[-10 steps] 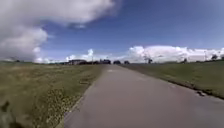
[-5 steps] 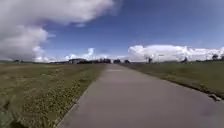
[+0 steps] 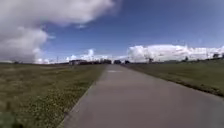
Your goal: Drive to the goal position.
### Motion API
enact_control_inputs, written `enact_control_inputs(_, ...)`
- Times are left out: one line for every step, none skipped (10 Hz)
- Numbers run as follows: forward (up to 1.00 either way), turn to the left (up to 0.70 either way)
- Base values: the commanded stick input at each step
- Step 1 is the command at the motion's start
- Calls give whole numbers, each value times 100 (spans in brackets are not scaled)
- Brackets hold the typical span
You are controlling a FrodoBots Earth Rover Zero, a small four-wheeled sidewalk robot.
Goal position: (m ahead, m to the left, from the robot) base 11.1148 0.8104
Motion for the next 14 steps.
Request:
enact_control_inputs(70, 0)
enact_control_inputs(70, 0)
enact_control_inputs(70, 0)
enact_control_inputs(70, 0)
enact_control_inputs(70, 0)
enact_control_inputs(70, 0)
enact_control_inputs(70, 0)
enact_control_inputs(70, 0)
enact_control_inputs(70, 0)
enact_control_inputs(70, 0)
enact_control_inputs(70, 0)
enact_control_inputs(70, 0)
enact_control_inputs(70, 0)
enact_control_inputs(70, 0)
